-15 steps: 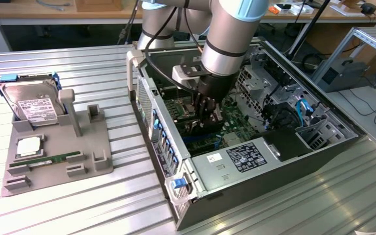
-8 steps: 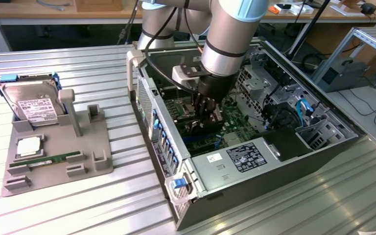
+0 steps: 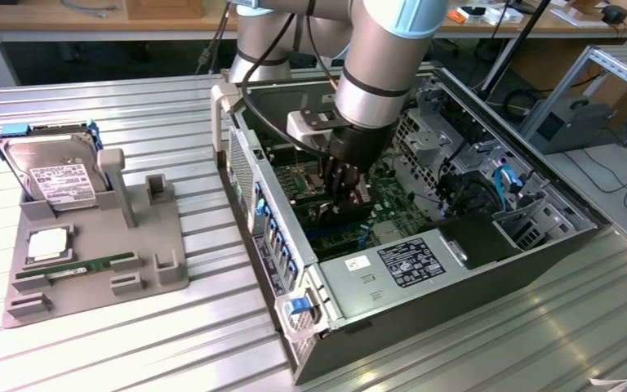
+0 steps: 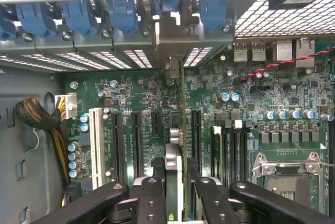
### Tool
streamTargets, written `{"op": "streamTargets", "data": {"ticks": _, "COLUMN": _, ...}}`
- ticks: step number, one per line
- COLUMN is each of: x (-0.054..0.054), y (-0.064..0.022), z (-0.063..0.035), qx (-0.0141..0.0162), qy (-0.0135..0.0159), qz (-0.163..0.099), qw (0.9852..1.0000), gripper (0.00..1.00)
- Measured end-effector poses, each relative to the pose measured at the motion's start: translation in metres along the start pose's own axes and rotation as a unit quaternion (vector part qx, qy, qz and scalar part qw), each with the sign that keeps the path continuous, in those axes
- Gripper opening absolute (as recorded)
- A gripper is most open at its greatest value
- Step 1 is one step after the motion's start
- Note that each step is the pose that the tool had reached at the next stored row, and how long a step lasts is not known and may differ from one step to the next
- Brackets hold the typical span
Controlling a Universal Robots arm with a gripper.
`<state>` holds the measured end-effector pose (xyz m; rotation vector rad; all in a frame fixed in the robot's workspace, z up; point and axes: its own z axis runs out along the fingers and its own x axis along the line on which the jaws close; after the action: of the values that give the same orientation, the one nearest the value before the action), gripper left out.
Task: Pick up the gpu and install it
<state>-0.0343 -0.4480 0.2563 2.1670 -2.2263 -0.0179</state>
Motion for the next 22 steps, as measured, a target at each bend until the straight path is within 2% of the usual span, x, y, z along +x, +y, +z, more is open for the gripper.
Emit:
{"op": "streamTargets", "data": {"ticks": 8, "x": 0.0, "y": -0.0001, "z": 0.0027, "qx": 0.0, "qy": 0.0001, "qz": 0.0, "qw": 1.0, "gripper": 0.27}}
{"op": "streamTargets", "data": {"ticks": 10, "x": -0.0003, "y": -0.0003, "z": 0.0055, "qx": 0.0004, "qy": -0.001, "qz": 0.0, "qw": 1.0, "gripper": 0.27}}
{"op": "streamTargets", "data": {"ticks": 17, "x": -0.0002, "y": -0.0003, "z": 0.005, "qx": 0.0001, "qy": -0.0004, "qz": 0.0, "qw": 1.0, "gripper": 0.27}}
{"op": "streamTargets", "data": {"ticks": 19, "x": -0.0002, "y": -0.0003, "z": 0.005, "qx": 0.0001, "qy": -0.0003, "qz": 0.0, "qw": 1.0, "gripper": 0.4}}
{"op": "streamTargets", "data": {"ticks": 20, "x": -0.0002, "y": -0.0003, "z": 0.005, "qx": 0.0001, "qy": -0.0003, "qz": 0.0, "qw": 1.0, "gripper": 0.4}}
{"op": "streamTargets", "data": {"ticks": 21, "x": -0.0001, "y": -0.0003, "z": 0.005, "qx": 0.0001, "qy": -0.0003, "qz": 0.0, "qw": 1.0, "gripper": 0.46}}
{"op": "streamTargets", "data": {"ticks": 22, "x": -0.0001, "y": -0.0003, "z": 0.005, "qx": 0.0001, "qy": -0.0003, "qz": 0.0, "qw": 1.0, "gripper": 0.46}}
